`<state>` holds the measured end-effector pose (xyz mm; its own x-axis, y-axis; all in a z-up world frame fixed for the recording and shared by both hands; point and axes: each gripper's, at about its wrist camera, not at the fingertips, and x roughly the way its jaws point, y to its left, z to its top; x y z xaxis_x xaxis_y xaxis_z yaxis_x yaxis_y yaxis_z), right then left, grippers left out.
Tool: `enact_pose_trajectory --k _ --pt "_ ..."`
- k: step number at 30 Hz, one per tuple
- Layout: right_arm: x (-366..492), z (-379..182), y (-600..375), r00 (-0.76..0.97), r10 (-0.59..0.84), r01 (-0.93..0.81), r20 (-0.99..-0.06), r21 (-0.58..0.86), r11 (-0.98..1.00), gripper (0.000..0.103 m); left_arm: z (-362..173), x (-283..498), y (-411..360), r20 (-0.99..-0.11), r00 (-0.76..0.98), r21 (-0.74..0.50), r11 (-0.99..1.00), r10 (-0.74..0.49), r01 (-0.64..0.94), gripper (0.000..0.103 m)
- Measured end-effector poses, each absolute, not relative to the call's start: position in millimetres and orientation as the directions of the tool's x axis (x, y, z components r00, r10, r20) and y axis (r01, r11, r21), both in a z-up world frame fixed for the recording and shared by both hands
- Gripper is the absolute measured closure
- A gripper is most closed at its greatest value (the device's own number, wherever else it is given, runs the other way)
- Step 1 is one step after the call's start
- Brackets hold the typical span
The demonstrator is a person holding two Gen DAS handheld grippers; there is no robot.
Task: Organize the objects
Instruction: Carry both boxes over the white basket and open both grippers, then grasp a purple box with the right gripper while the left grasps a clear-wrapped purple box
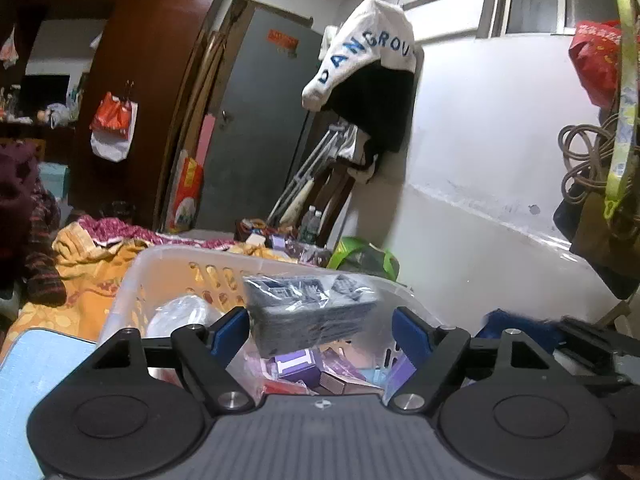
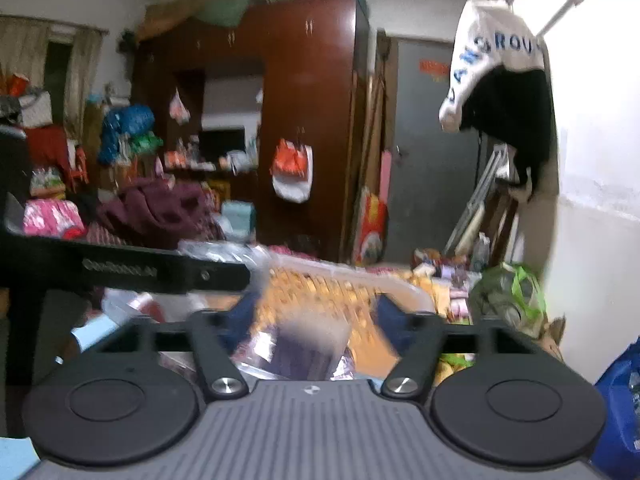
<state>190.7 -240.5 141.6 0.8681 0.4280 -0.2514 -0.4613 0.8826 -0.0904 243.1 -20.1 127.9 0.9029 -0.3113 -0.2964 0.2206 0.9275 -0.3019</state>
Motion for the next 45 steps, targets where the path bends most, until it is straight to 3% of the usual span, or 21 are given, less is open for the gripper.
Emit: enact_pose_trajectory --k 2,8,13,15,22,26,30,32,33,34,45 --pt "172.1 144.7 -245.1 0.876 0.441 -0.463 -0.194 -0.085 0.882 0.002 131.0 228.1 -20.5 -0.260 0.914 -0.287 0.929 -0.311 0.234 0.013" --pt "132.2 127.6 -279.5 0.863 0.487 -0.492 -0.134 -0.007 0.871 0.000 118.9 179.8 -25.6 -0.228 0.924 -0.234 0.939 -0.307 0.254 0.009" --pt "144.8 79.6 -300.6 0.839 0.456 -0.458 -0.296 0.068 0.886 0.001 70.7 147.1 -33.3 -0.334 0.887 -0.231 0.940 -0.318 0.250 0.009" --pt "158.4 66.3 -302.9 0.828 0.440 -0.436 -0.347 0.094 0.895 0.010 55.3 148.7 -42.9 -0.386 0.858 -0.238 0.935 -0.338 0.261 0.009" --pt "184.1 54.9 -298.5 0.772 0.495 -0.444 -0.399 0.218 0.869 0.013 30.5 147.6 -81.9 -0.464 0.817 -0.171 0.939 -0.343 0.298 0.010" --pt "183.9 44.3 -297.2 0.750 0.511 -0.450 -0.420 0.243 0.859 0.023 23.3 145.0 -93.1 -0.482 0.822 -0.121 0.953 -0.302 0.279 0.010" --pt "181.9 40.6 -293.3 0.742 0.506 -0.457 -0.438 0.222 0.862 0.038 21.9 143.2 -96.2 -0.495 0.823 -0.103 0.960 -0.277 0.261 0.014" --pt "181.3 39.6 -293.2 0.741 0.506 -0.458 -0.442 0.218 0.862 0.048 21.5 146.2 -97.0 -0.506 0.822 -0.094 0.964 -0.260 0.247 0.027" --pt "181.4 39.7 -293.6 0.738 0.511 -0.461 -0.441 0.223 0.859 0.056 20.3 148.8 -97.2 -0.519 0.815 -0.093 0.965 -0.258 0.246 0.043" --pt "180.1 39.4 -294.4 0.737 0.515 -0.465 -0.437 0.224 0.856 0.056 18.5 151.4 -97.6 -0.528 0.806 -0.096 0.962 -0.266 0.254 0.051" --pt "132.7 59.3 -294.2 0.800 0.509 -0.497 -0.318 0.125 0.859 0.057 29.7 119.2 -64.1 -0.358 0.877 -0.164 0.946 -0.322 0.280 0.052"
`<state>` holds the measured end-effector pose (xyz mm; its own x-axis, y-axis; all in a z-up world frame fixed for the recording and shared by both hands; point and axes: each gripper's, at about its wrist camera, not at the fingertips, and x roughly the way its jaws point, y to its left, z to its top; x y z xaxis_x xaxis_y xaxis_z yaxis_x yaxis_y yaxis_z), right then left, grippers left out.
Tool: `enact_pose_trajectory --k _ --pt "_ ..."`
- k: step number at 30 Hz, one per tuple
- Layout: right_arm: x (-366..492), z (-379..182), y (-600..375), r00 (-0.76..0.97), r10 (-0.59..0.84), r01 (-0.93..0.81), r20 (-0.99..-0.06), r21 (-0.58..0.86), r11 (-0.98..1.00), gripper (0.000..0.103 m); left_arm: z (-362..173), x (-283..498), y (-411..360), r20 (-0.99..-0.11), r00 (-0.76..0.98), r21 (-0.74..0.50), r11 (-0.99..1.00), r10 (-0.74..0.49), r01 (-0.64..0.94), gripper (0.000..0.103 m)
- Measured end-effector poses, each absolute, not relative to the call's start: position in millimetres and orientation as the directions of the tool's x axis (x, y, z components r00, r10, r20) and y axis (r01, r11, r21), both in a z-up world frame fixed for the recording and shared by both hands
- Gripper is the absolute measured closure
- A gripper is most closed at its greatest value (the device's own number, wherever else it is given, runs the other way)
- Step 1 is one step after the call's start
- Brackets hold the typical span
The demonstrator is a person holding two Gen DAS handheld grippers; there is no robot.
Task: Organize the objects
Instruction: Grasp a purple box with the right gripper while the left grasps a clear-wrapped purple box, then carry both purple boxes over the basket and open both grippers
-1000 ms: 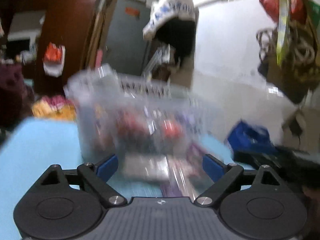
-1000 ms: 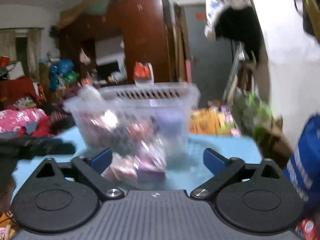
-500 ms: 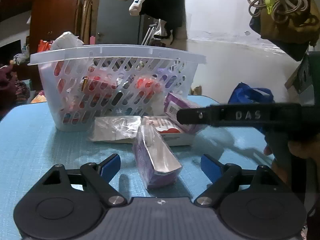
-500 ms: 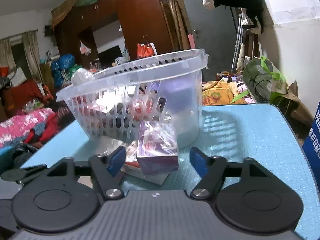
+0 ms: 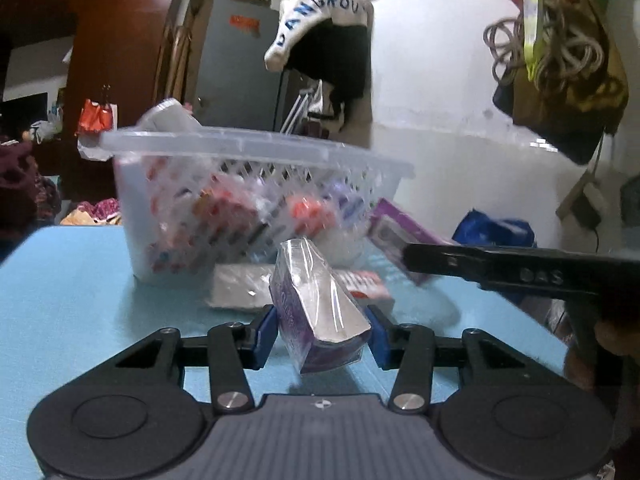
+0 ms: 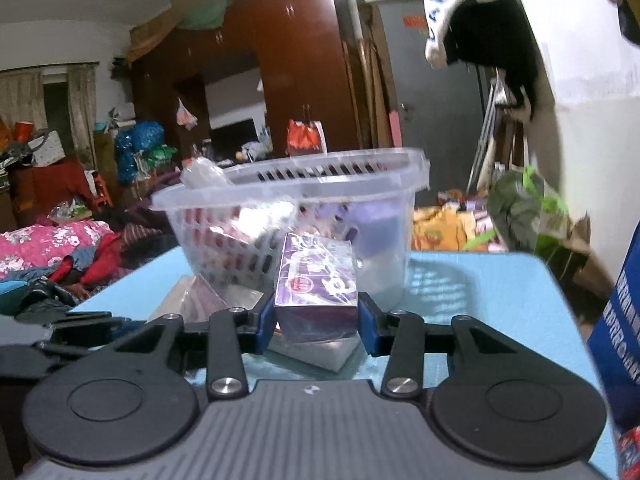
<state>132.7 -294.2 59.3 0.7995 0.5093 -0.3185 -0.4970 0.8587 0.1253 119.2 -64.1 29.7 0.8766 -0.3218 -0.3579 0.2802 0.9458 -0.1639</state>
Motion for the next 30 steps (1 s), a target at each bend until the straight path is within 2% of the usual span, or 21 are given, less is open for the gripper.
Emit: enact_pose_trajectory --k 5,9,11,14,20,27,29,30 --pt "113.6 73.7 -289.0 0.818 0.523 -0.518 -0.238 0.090 0.851 0.057 45.0 107.3 -46.7 -0.281 0.898 -0.186 0.937 -0.338 0.295 0.052" --pt "112.7 95.6 -275.6 0.841 0.518 -0.515 -0.158 0.063 0.855 0.057 90.7 111.2 -28.5 -0.176 0.930 -0.177 0.940 -0.323 0.293 0.052" --pt "124.8 113.7 -264.9 0.866 0.480 -0.483 -0.138 0.012 0.875 0.057 118.5 129.2 -25.5 -0.161 0.937 -0.161 0.945 -0.309 0.284 0.052" --pt "160.9 136.2 -251.7 0.896 0.423 -0.433 -0.132 -0.061 0.899 0.057 152.1 177.1 -26.5 -0.204 0.936 -0.164 0.953 -0.286 0.256 0.052" --pt "238.1 141.7 -238.6 0.873 0.395 -0.426 -0.284 -0.054 0.903 0.057 159.6 262.0 -47.9 -0.369 0.895 -0.141 0.967 -0.251 0.213 0.052" --pt "258.0 129.5 -225.2 0.853 0.396 -0.449 -0.342 -0.090 0.889 0.057 150.0 280.4 -53.5 -0.423 0.882 -0.124 0.977 -0.208 0.172 0.051" --pt "254.2 128.9 -226.6 0.846 0.411 -0.463 -0.340 -0.086 0.882 0.055 146.1 281.0 -53.3 -0.426 0.881 -0.116 0.978 -0.206 0.173 0.048" --pt "250.9 128.7 -226.7 0.842 0.418 -0.471 -0.340 -0.087 0.878 0.045 145.5 281.8 -52.6 -0.428 0.877 -0.124 0.976 -0.217 0.181 0.032"
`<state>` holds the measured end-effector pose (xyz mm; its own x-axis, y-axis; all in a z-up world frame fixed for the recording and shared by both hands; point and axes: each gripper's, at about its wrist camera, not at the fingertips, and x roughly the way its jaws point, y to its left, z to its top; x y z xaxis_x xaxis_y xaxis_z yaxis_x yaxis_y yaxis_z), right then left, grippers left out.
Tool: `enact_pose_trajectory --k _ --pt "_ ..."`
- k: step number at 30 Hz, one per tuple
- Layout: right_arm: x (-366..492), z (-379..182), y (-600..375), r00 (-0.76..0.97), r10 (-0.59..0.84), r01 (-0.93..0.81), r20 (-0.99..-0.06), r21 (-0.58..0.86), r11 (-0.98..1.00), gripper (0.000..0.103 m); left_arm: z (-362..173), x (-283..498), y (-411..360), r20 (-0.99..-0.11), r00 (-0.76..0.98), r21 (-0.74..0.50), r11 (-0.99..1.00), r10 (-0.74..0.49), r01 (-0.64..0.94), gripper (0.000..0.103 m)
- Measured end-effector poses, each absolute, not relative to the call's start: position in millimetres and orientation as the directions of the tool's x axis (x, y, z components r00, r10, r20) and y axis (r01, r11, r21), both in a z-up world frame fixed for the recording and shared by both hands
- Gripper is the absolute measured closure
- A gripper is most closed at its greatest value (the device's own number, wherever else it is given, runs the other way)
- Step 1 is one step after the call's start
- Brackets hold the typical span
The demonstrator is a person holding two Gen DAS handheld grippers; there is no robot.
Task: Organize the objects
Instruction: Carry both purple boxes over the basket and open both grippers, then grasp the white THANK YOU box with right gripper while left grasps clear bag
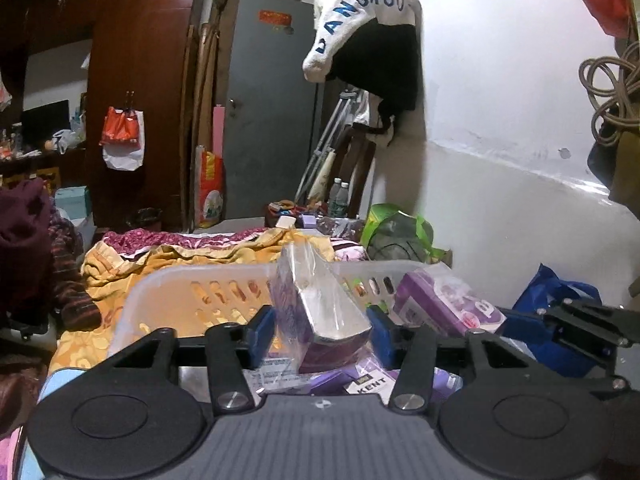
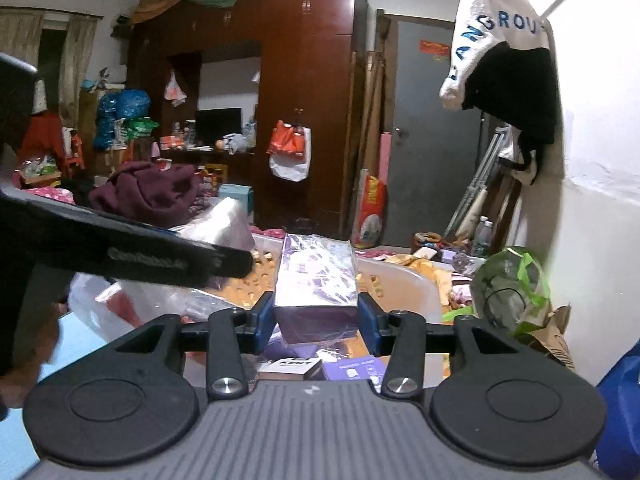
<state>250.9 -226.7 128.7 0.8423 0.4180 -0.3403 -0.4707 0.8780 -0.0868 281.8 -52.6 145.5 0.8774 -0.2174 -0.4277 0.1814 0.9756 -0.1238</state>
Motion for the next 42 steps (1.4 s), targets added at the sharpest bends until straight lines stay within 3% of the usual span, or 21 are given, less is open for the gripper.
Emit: enact_pose_trajectory --k 1,2,3,6,9,12,15,22,25,28,38,42 --pt "246.7 129.4 -228.5 0.844 0.415 -0.468 -0.339 -0.091 0.879 0.035 144.8 281.1 -49.9 -0.426 0.873 -0.147 0.970 -0.239 0.194 0.020" --pt "241.2 131.4 -231.4 0.858 0.403 -0.452 -0.320 -0.096 0.887 0.012 144.7 275.8 -44.3 -0.407 0.874 -0.183 0.961 -0.266 0.208 0.019" --pt "232.0 134.1 -237.2 0.876 0.395 -0.434 -0.277 -0.094 0.896 0.000 145.5 266.1 -37.0 -0.370 0.881 -0.223 0.949 -0.294 0.222 0.019" --pt "193.4 139.0 -266.0 0.878 0.454 -0.463 -0.155 -0.029 0.886 0.000 144.6 215.9 -21.3 -0.256 0.910 -0.252 0.931 -0.326 0.262 0.014" --pt "159.2 124.2 -286.9 0.886 0.435 -0.438 -0.157 0.019 0.899 0.000 124.7 153.2 -17.9 -0.207 0.929 -0.169 0.946 -0.308 0.276 0.002" --pt "153.5 90.3 -284.3 0.857 0.420 -0.447 -0.299 -0.025 0.894 0.000 91.5 124.3 -21.8 -0.280 0.915 -0.112 0.956 -0.291 0.270 0.002" --pt "177.5 56.8 -268.2 0.801 0.387 -0.458 -0.456 -0.051 0.888 0.000 65.7 131.5 -13.4 -0.367 0.882 -0.170 0.954 -0.295 0.247 0.002" --pt "200.8 35.3 -234.2 0.729 0.383 -0.484 -0.566 -0.031 0.875 0.000 42.0 150.6 -1.1 -0.461 0.850 -0.179 0.964 -0.257 0.194 0.002" --pt "207.2 27.4 -227.4 0.716 0.364 -0.488 -0.595 -0.054 0.871 0.002 39.9 150.8 -0.1 -0.461 0.848 -0.184 0.963 -0.264 0.199 0.002" --pt "207.4 26.0 -233.0 0.704 0.381 -0.497 -0.599 -0.034 0.867 0.014 39.2 155.1 -3.8 -0.468 0.846 -0.178 0.965 -0.257 0.195 0.002" --pt "189.3 32.9 -286.6 0.753 0.371 -0.433 -0.543 0.015 0.901 0.015 35.2 176.2 -41.9 -0.527 0.808 -0.144 0.965 -0.264 0.221 0.002" --pt "191.5 34.5 -298.8 0.757 0.392 -0.420 -0.523 0.069 0.905 0.015 32.7 190.2 -69.5 -0.556 0.803 -0.084 0.976 -0.214 0.201 0.003"
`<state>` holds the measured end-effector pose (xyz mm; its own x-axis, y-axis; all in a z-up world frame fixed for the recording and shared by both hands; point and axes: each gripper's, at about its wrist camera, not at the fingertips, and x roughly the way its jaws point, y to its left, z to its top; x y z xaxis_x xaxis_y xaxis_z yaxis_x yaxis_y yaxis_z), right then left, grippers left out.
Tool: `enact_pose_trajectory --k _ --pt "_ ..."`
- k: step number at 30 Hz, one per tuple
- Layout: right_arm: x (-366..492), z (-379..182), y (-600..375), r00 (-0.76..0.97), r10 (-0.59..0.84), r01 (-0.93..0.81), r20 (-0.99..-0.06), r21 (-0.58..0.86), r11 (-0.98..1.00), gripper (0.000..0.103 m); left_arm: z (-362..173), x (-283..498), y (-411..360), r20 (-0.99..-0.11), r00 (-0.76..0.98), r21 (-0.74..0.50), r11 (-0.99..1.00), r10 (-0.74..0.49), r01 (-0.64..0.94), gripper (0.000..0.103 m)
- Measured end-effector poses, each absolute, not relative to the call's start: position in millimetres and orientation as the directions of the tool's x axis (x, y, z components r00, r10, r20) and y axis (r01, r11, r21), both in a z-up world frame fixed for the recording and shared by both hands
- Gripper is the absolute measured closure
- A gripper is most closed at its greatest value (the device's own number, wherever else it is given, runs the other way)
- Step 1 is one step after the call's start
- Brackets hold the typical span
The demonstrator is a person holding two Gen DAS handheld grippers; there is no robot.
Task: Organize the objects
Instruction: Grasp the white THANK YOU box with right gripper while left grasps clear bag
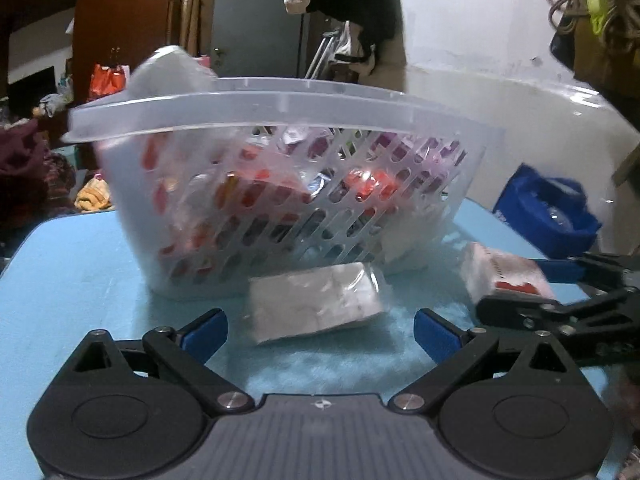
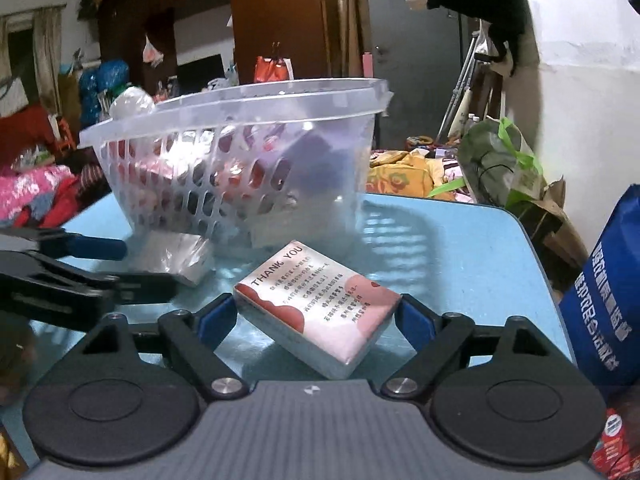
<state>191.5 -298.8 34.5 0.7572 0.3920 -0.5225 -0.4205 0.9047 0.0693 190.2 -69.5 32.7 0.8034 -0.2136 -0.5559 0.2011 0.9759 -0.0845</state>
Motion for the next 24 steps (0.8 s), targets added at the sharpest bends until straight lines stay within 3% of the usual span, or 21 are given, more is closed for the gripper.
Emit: enact_pose_trajectory --k 6,8,9,11,18,22,24 --pt "192.4 33.9 -298.7 0.756 0.409 -0.429 -0.512 0.085 0.899 0.015 30.5 210.8 -81.1 -0.606 0.783 -0.054 0.990 -0.139 0.134 0.004" --pt "192.6 31.7 -299.5 0.745 0.418 -0.438 -0.520 0.092 0.894 0.015 29.6 215.1 -85.0 -0.619 0.775 -0.037 0.991 -0.127 0.132 0.008" --pt "192.1 29.9 -299.1 0.739 0.422 -0.442 -0.525 0.095 0.892 0.015 29.6 213.9 -85.5 -0.612 0.781 -0.029 0.991 -0.122 0.132 0.017" --pt "189.0 29.9 -299.8 0.744 0.426 -0.442 -0.515 0.098 0.891 0.015 29.5 210.8 -85.4 -0.598 0.790 -0.027 0.988 -0.136 0.149 0.018" --pt "171.3 36.1 -304.6 0.797 0.419 -0.425 -0.436 0.089 0.901 0.015 42.9 161.1 -66.3 -0.424 0.877 -0.092 0.974 -0.228 0.208 0.019" --pt "143.7 79.9 -306.9 0.836 0.479 -0.456 -0.268 0.144 0.878 0.015 85.8 131.5 -45.0 -0.262 0.927 -0.123 0.962 -0.268 0.243 0.019" --pt "138.8 112.6 -295.6 0.862 0.473 -0.463 -0.182 0.097 0.881 0.015 119.3 136.3 -34.5 -0.196 0.945 -0.139 0.962 -0.261 0.237 0.019"
